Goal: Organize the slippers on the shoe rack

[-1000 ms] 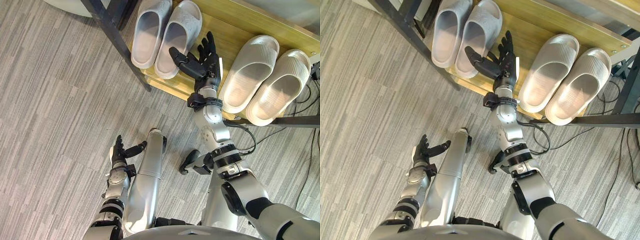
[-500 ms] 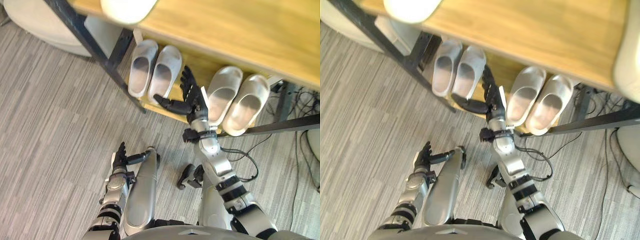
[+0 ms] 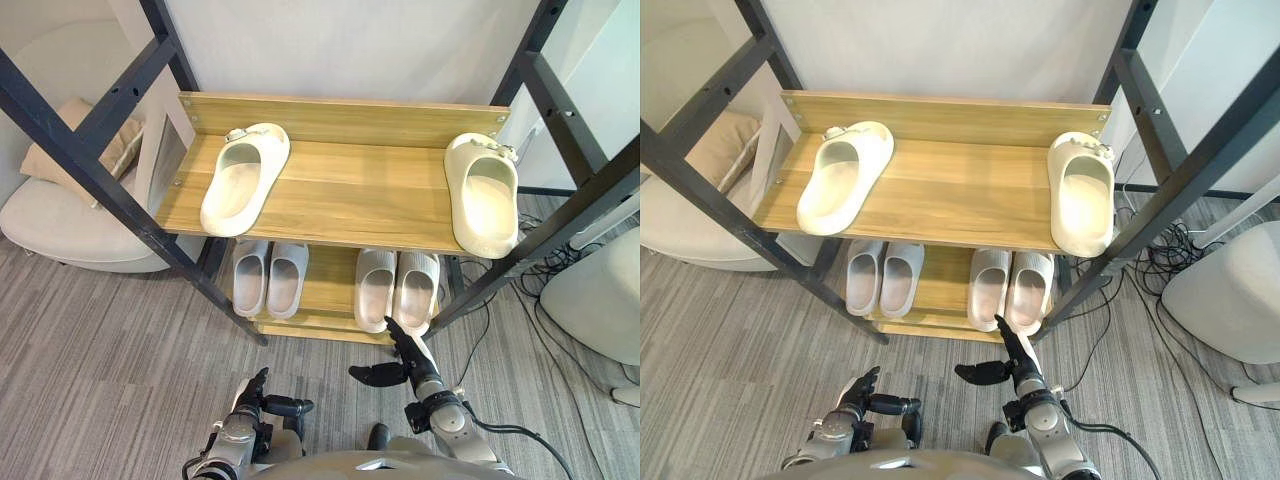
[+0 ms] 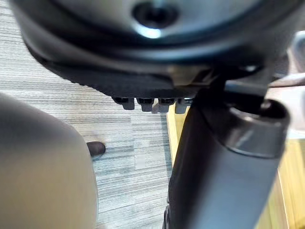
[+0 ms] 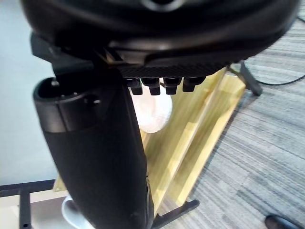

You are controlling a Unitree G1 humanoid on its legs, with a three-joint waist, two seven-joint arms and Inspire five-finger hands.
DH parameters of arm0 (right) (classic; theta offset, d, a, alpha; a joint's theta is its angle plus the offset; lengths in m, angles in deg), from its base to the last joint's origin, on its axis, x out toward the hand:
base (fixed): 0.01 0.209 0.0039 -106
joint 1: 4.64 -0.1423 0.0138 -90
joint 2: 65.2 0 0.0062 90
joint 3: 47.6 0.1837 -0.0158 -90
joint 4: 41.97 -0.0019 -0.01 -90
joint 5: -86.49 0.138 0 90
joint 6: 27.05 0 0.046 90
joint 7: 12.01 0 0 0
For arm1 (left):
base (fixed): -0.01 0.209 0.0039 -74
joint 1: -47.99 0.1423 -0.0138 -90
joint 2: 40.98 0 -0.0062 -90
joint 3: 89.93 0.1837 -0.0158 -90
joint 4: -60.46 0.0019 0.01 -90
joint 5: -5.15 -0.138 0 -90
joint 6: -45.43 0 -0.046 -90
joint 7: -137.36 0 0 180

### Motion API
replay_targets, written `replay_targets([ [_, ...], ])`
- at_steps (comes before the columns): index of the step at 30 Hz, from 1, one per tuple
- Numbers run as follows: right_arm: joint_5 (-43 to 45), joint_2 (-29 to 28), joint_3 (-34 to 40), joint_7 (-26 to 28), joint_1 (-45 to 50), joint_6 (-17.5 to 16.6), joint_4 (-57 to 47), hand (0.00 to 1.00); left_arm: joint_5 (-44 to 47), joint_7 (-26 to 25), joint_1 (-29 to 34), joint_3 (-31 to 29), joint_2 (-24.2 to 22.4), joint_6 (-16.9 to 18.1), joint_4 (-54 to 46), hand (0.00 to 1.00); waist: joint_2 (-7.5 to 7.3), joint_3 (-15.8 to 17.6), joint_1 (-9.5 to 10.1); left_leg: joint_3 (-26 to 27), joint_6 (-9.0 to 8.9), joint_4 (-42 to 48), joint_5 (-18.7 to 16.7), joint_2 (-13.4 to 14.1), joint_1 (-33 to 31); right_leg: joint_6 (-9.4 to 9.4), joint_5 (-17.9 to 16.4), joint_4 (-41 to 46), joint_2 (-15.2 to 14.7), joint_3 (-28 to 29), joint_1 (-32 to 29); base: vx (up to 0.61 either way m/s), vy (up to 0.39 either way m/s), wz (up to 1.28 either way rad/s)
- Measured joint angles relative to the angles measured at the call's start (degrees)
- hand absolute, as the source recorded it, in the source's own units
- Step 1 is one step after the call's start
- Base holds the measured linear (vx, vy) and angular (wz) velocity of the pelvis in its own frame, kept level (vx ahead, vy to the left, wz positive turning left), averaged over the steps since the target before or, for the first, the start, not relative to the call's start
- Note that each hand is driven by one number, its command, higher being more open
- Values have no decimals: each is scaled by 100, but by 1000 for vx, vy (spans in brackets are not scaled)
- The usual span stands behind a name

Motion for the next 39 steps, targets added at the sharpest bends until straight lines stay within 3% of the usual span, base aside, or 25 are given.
replay_targets([
  [3, -169, -30, 43, 11, 26, 90, 207, 100, -55, 43, 7, 195, 16, -2, -13, 100, 14, -60, -32, -11, 74, -337, 306, -16, 86, -74, 348, -405, 104, 36, 82, -177, 49, -21],
  [10, -163, -130, 302, 14, 179, 142, 743, 100, -24, 179, 312, 1150, 133, 12, -1043, 100, 88, -155, -60, -67, 75, -549, 429, -66, 243, -80, 545, -683, 103, 15, 263, -74, 30, 1],
  [19, -156, -40, 866, 35, 415, 139, 1012, 100, 774, 796, 992, 2409, 551, 245, -3784, 100, 205, -229, -109, -147, 142, -704, 520, -137, 371, -62, 530, -706, 78, -75, 371, -5, 4, 5],
  [24, -157, 57, 941, 56, 336, 90, 1276, 100, 1149, 1170, 871, 3439, 783, 314, -4806, 100, 329, -328, -159, -184, 146, -790, 522, -160, 516, -42, 484, -726, 63, -120, 512, 13, -2, 4],
  [29, -157, 53, 845, 80, 253, 90, 1318, 100, 1280, 1308, 449, 4113, 778, 325, -5378, 100, 345, -362, -196, -192, 148, -832, 524, -155, 590, -43, 467, -728, 69, -148, 564, 4, -2, 2],
  [39, -144, 45, 691, 126, 230, 82, 1443, 100, 2006, 795, 14, 3842, 709, 523, -7275, 100, 321, -524, -155, -214, 147, -850, 517, -141, 597, -17, 391, -665, 13, -182, 554, 1, -1, 0],
])
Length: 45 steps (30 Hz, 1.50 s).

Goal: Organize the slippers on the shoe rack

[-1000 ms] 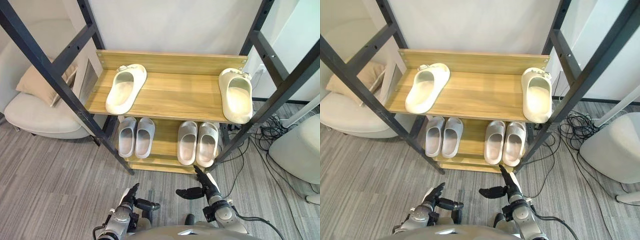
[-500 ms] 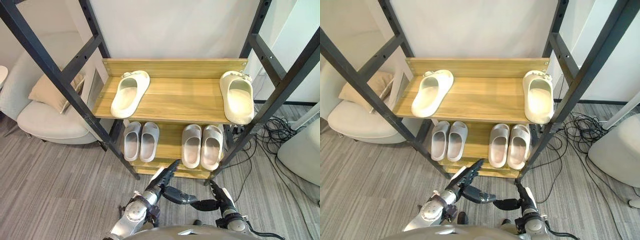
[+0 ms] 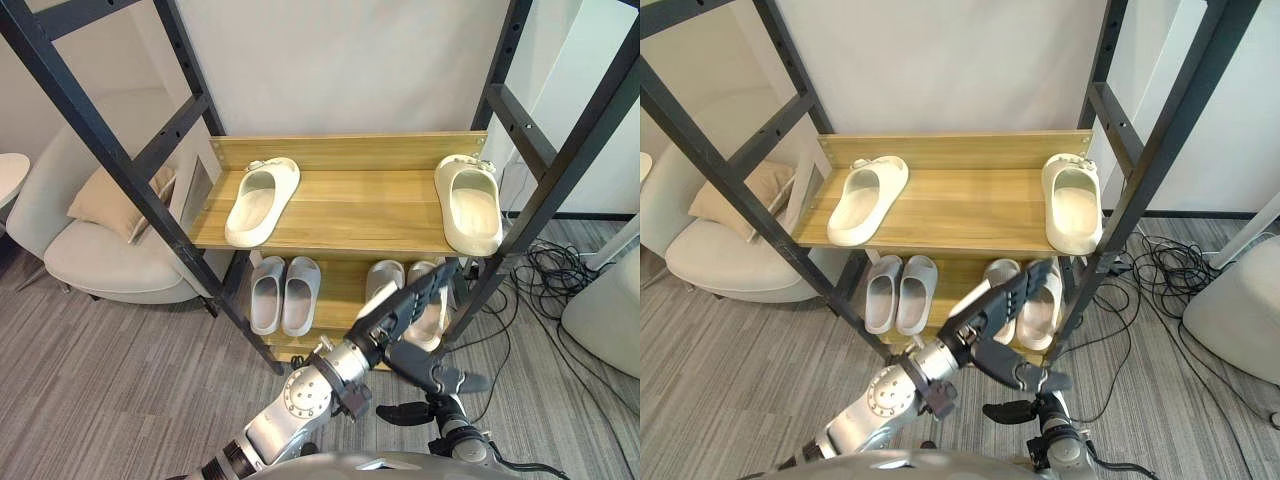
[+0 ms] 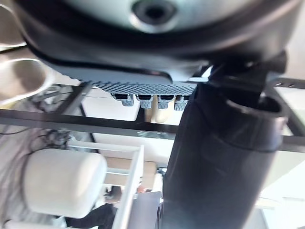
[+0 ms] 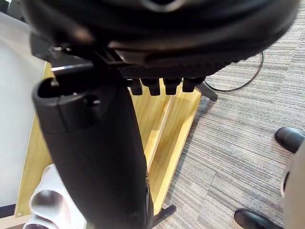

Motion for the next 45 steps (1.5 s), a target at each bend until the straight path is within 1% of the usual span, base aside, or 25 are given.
replay_targets([
  [3, -8, -21, -232, -94, -232, 3, 398, 100, 21, -205, -162, -86, -25, 93, -351, 100, -32, -69, 22, -30, 0, 0, -2, 0, -2, 0, -8, -8, 2, -30, 18, 10, -7, 5],
  [6, -25, -56, -428, -131, -266, 30, 452, 100, -30, -509, -596, -298, -166, 189, -542, 100, -50, -113, 119, -38, 2, 1, -1, -4, 0, -1, -8, -6, 0, -30, 32, 2, -2, 1],
  [8, -76, -70, -455, -121, -207, 15, 354, 100, -223, -827, -768, -699, -211, 327, -713, 100, -66, -153, 118, -45, 2, 1, -1, -10, -1, -1, -9, -7, -2, -44, 39, 0, 0, 0],
  [10, -78, -56, -446, -156, -210, 16, 366, 100, -438, -1030, -806, -954, -204, 383, -842, 100, -58, -167, 118, -81, 2, 8, -1, -15, 4, 0, -10, -17, -4, -70, 88, 4, -5, 9],
  [11, -79, -42, -447, -182, -225, 16, 408, 100, -555, -1128, -845, -1092, -193, 450, -849, 100, -79, -175, 127, -110, 3, 12, -1, -18, 5, 0, -13, -23, -4, -98, 101, -7, -8, 16],
  [14, -78, -30, -440, -216, -273, 24, 429, 100, -882, -1370, -955, -1338, -100, 487, -839, 100, -120, -194, 133, -178, 7, 14, 4, -24, -4, -6, -23, -32, -3, -168, 116, -16, -8, 12],
  [17, -78, -35, -441, -222, -396, 25, 431, 100, -1213, -1559, -1083, -1657, 139, 488, -832, 100, -144, -193, 131, -181, 8, 11, 5, -24, -7, -6, -22, -41, -2, -170, 116, 0, 0, 0],
  [19, -78, -45, -442, -242, -466, 25, 465, 100, -1457, -1695, -1131, -1896, 217, 491, -769, 100, -156, -188, 131, -184, 8, 4, 5, -30, -13, -5, -22, -55, -1, -175, 115, 0, 0, 0],
  [21, -78, -50, -440, -246, -533, 33, 541, 100, -1659, -1818, -1256, -2141, 277, 490, -577, 100, -169, -188, 133, -190, 8, 3, 5, -37, -23, -5, -21, -70, 1, -183, 115, 7, -1, 2],
  [22, -78, -50, -429, -257, -552, 33, 540, 100, -2022, -2024, -1336, -2429, 364, 476, -372, 100, -178, -184, 124, -200, 8, 3, 5, -46, -41, -5, -20, -87, 4, -192, 112, 0, 0, 0],
  [23, -78, -50, -426, -263, -552, 33, 540, 100, -2087, -2060, -1350, -2484, 382, 472, -330, 100, -180, -183, 123, -202, 8, 3, 5, -47, -45, -5, -20, -91, 5, -194, 112, 20, -3, 4],
  [25, -78, -56, -407, -324, -551, 34, 543, 100, -2566, -2285, -1419, -2930, 550, 350, -146, 100, -223, -155, 124, -220, 8, 4, 5, -52, -78, -5, -20, -122, 16, -214, 112, 21, -5, 4],
  [27, -78, -66, -367, -331, -551, 33, 544, 100, -2803, -2358, -1452, -3089, 681, 301, -61, 100, -244, -143, 127, -225, 8, 4, 5, -52, -83, -5, -20, -133, 19, -221, 113, 10, -3, 2],
  [29, -78, -71, -289, -367, -562, 32, 544, 100, -3365, -2513, -1526, -3331, 1033, 177, 108, 100, -271, -126, 129, -228, 8, 3, 5, -60, -97, -5, -20, -141, 33, -223, 113, 0, 0, 0],
  [31, -79, -74, -271, -373, -564, 31, 544, 100, -3670, -2580, -1555, -3436, 1186, 97, 190, 100, -283, -119, 129, -228, 8, 3, 5, -64, -97, -5, -20, -142, 31, -223, 112, 0, 0, 0],
  [32, -80, -83, -269, -377, -563, 29, 543, 100, -4060, -2676, -1564, -3568, 1291, -21, 229, 100, -303, -106, 130, -229, 8, 3, 5, -68, -98, -6, -20, -143, 28, -223, 110, 0, 0, 0],
  [35, -101, -104, -265, -379, -563, 27, 542, 100, -4496, -2757, -1570, -3720, 1321, -100, 311, 100, -318, -101, 137, -235, 8, 3, 4, -73, -98, -6, -21, -142, 24, -224, 105, 0, 0, 0],
  [37, -140, -185, -183, -379, -555, 15, 541, 100, -5108, -2798, -1569, -3875, 1451, -313, 371, 100, -320, -100, 137, -236, 7, 2, 3, -70, -97, -7, -21, -143, 27, -223, 102, 0, 0, 0],
  [40, -142, -240, -87, -379, -552, 15, 540, 100, -5497, -2802, -1570, -4036, 1501, -438, 405, 100, -326, -96, 135, -234, 4, 2, 0, -67, -99, -7, -21, -144, 29, -218, 94, 0, 0, 0],
  [45, -146, -250, -86, -379, -550, 14, 534, 100, -5858, -2802, -1574, -4179, 1529, -548, 474, 100, -359, -76, 135, -222, 1, 1, -3, -67, -104, -7, -21, -147, 32, -203, 79, 0, 0, 0],
])
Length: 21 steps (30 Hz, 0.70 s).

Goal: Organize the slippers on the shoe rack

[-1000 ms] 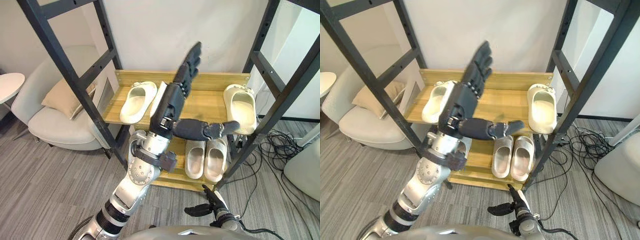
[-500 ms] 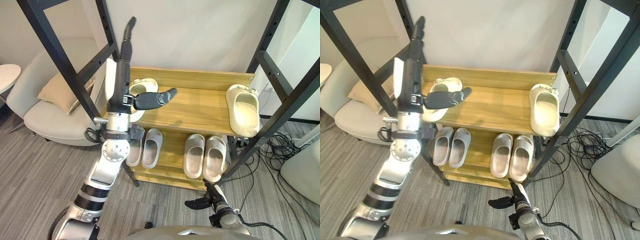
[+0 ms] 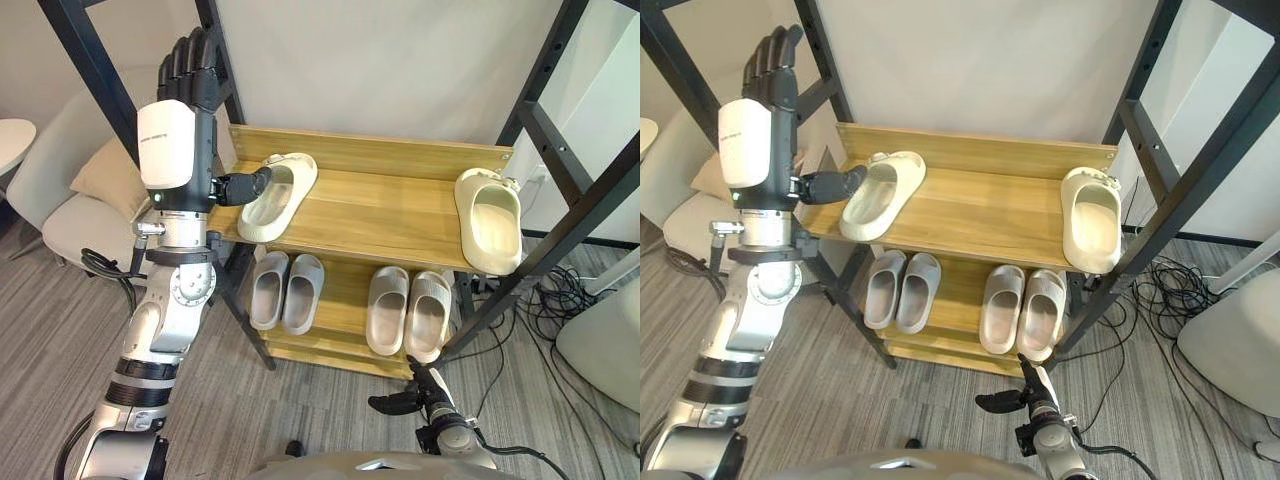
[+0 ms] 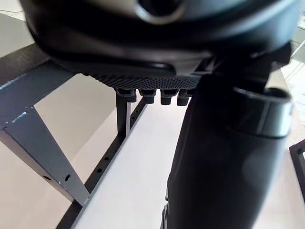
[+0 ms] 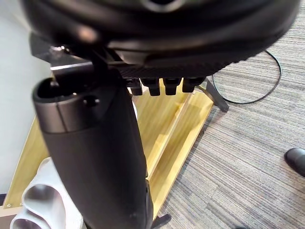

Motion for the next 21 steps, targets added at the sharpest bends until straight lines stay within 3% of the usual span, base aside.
replay_targets([
  [12, -209, -25, -1, -10, 13, -11, -11, 100, -867, 4, -168, 26, 334, -217, 841, 100, -16, 13, -67, 42, -2, 0, -6, 11, -77, -14, 31, -57, 31, 55, -96, 0, 0, -1],
  [21, -225, -26, 1, -79, 41, -26, -8, 100, -924, 19, -326, 77, 592, -264, 1618, 100, 23, 52, -141, 212, -4, -2, -7, 34, -156, -47, 165, -164, 60, 225, -222, -24, 17, -10],
])
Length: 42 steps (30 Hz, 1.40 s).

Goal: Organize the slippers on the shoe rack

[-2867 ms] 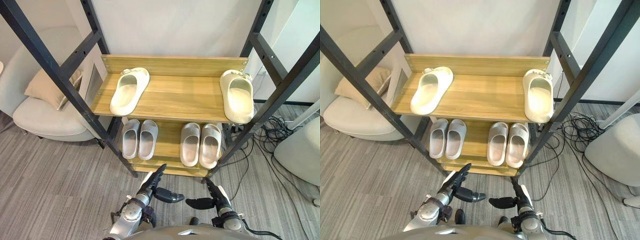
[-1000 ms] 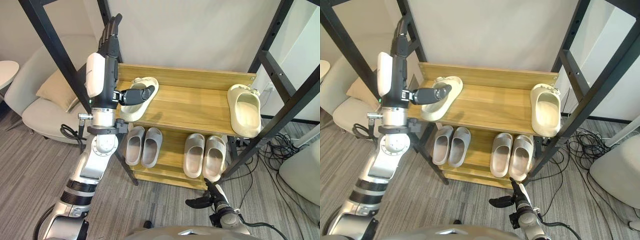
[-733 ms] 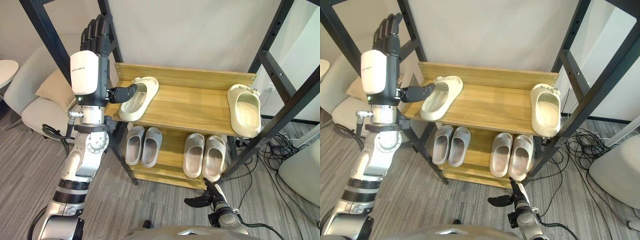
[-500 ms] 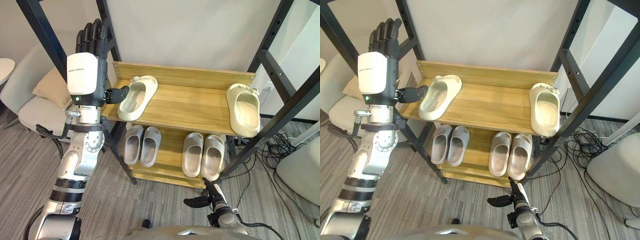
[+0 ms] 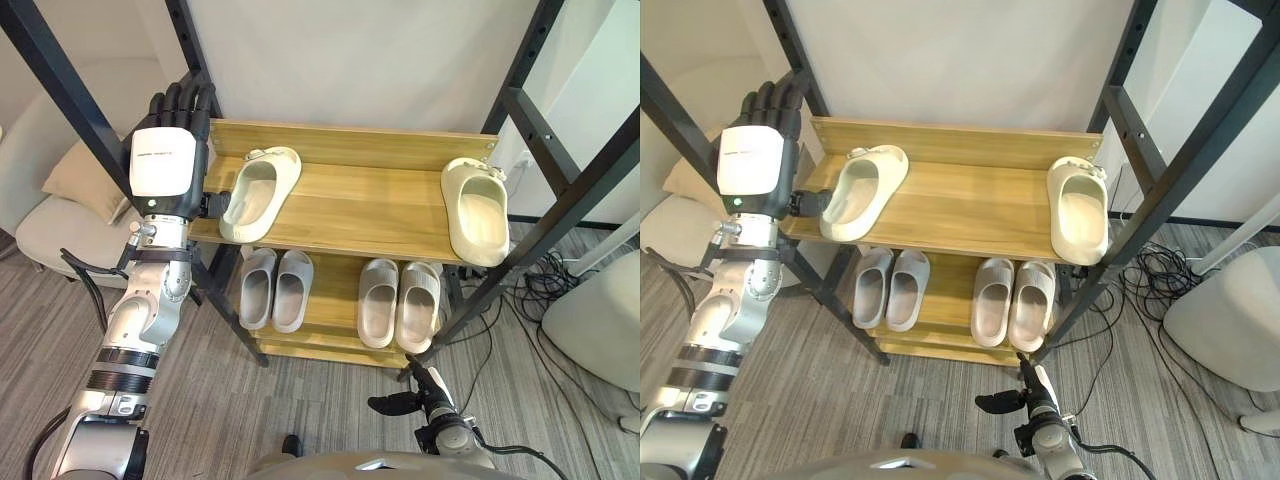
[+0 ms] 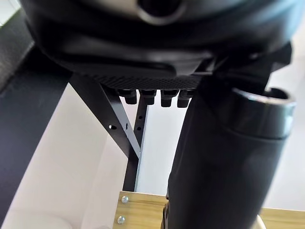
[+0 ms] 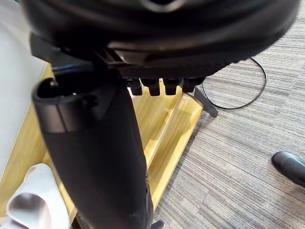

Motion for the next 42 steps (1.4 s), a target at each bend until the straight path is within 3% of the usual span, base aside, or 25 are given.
replay_targets([
  [14, -1, -70, 188, -124, -27, 0, 8, 100, 3, -89, -665, 118, 2, -184, 513, 100, 47, 108, -11, 138, 16, 0, 13, -10, -226, 7, 124, -64, -5, 138, -273, -9, 15, -5],
  [15, 1, -70, 212, -129, -28, 0, 7, 100, 3, -90, -722, 138, 3, -202, 569, 0, 47, 108, -12, 149, 16, 0, 13, -13, -234, 7, 130, -64, -8, 150, -286, -9, 15, -4],
  [24, 12, -86, 222, -182, -95, -1, 9, 100, 68, -89, -1226, 333, 56, -257, 1021, 0, 76, 186, -52, 310, 44, -1, 33, -23, -340, 14, 216, -65, -29, 308, -470, -30, 21, -9],
  [42, 28, -222, 269, -254, -105, -3, 12, 100, 247, -75, -1233, 443, 56, -245, 1250, 0, 94, 226, -193, 413, 82, -2, 58, -79, -342, 48, 294, -74, -92, 411, -528, -15, 10, -3],
])
